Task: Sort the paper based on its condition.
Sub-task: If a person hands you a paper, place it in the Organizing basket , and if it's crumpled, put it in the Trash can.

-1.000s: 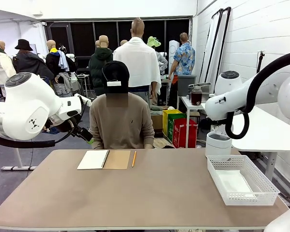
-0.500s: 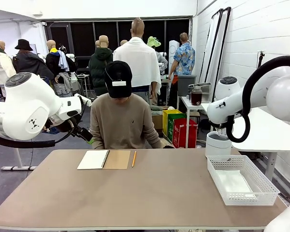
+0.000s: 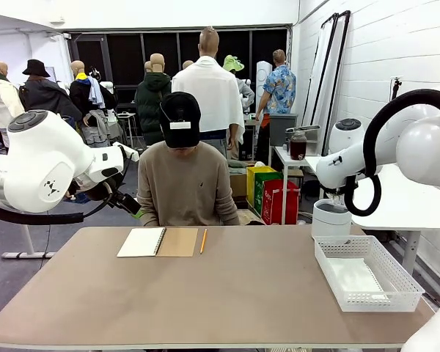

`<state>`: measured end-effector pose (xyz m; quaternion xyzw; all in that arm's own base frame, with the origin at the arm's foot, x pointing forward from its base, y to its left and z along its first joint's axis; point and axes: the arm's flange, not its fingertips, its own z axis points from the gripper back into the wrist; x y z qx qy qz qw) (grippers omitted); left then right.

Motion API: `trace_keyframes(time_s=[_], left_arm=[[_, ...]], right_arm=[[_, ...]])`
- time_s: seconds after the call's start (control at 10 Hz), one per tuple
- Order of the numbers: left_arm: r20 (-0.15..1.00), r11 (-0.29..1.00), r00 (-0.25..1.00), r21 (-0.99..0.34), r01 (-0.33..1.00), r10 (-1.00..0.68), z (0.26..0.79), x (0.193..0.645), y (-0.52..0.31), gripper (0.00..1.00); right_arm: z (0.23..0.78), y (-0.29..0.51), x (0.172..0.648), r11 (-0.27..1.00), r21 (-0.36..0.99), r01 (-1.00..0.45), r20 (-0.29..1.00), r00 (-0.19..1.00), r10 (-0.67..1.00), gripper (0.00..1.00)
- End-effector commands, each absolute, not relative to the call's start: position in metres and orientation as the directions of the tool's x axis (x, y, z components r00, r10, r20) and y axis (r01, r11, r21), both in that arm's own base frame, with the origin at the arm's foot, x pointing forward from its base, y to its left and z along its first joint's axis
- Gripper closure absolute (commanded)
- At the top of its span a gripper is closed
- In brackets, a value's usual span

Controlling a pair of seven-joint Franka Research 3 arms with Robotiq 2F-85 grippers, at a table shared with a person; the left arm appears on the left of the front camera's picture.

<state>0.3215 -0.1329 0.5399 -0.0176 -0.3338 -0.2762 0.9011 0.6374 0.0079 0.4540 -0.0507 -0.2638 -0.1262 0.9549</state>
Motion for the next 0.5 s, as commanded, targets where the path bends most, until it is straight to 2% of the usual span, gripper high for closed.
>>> trace_keyframes(time_s=[0.0, 0.4], left_arm=[[0.612, 0.848, 0.626, 0.149, 0.509, -0.483, 0.539, 0.321, -0.132, 0.0], [0.612, 0.848, 0.626, 0.149, 0.509, -0.483, 0.539, 0.321, -0.132, 0.0]], right_arm=[[0.446, 0.015, 0.651, 0.952, -0.045, 0.301, 0.538, 0.811, -0.231, 1.0], [0.434, 0.011, 0.66, 0.952, -0.037, 0.302, 0.521, 0.819, -0.24, 1.0]])
